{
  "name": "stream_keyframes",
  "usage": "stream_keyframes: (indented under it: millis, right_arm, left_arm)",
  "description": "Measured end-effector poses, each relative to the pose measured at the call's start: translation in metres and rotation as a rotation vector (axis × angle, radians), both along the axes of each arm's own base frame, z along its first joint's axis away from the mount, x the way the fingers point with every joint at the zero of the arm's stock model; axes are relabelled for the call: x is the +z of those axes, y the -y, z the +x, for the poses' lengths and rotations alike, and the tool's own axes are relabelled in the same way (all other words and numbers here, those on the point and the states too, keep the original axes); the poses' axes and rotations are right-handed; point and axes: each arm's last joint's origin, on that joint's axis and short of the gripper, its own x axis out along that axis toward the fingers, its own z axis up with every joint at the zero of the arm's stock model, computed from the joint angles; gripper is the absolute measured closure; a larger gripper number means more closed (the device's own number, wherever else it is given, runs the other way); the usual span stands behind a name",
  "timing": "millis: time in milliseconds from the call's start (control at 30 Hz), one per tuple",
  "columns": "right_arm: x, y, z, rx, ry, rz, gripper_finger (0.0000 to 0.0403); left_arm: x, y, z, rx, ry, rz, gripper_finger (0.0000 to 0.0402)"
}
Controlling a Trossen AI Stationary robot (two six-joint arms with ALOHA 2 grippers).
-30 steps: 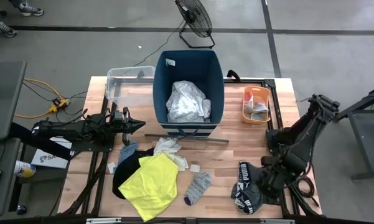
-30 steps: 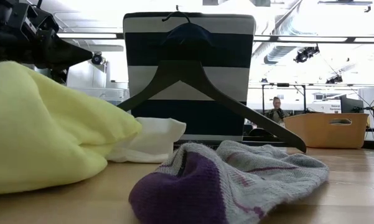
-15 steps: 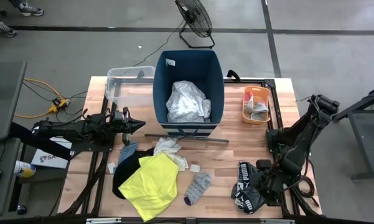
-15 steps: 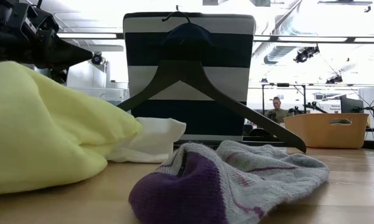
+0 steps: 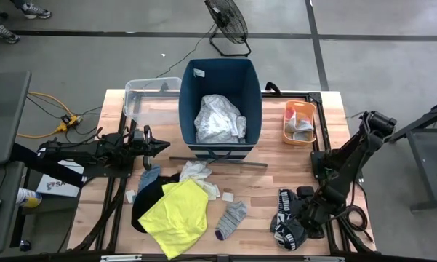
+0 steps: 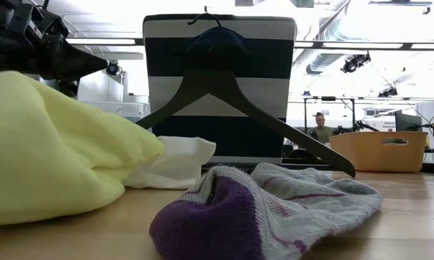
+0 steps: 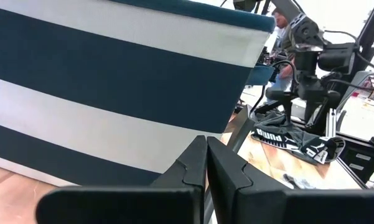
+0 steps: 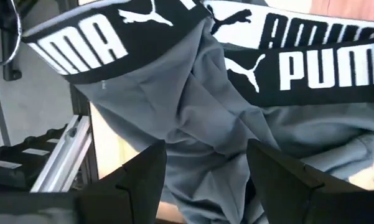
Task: Pick & Place Cloths
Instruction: Put the grey boxer into the transparent container
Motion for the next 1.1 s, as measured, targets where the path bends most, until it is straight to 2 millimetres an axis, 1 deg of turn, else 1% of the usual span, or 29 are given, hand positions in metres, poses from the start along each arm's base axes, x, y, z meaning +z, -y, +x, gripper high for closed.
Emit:
stream_keyframes:
  millis: [100,300,533,767,1100]
  right_arm:
    - [-0.005,0.002,-0.001,0.008,0.002,-0.004,0.0188]
    - [-0.018,0.002,-0.001,0.092,0.013,-0.032,0.0188]
    - [-0.042,-0.006,0.006,0.167,0.016,-0.11,0.0188]
    - [-0.064,-0.013,0.011,0.17,-0.011,-0.177,0.0188]
    - [-0.069,-0.013,0.015,0.226,0.075,-0.245,0.019]
  left_arm:
    - [0.0,0.0,0.0,0.0,0.0,0.0,0.0391]
    - [0.0,0.0,0.0,0.0,0.0,0.0,0.0391]
    - [0.0,0.0,0.0,0.0,0.0,0.0,0.0391]
    - [0.0,0.0,0.0,0.0,0.0,0.0,0.0391]
    - [0.0,0.0,0.0,0.0,0.0,0.0,0.0391]
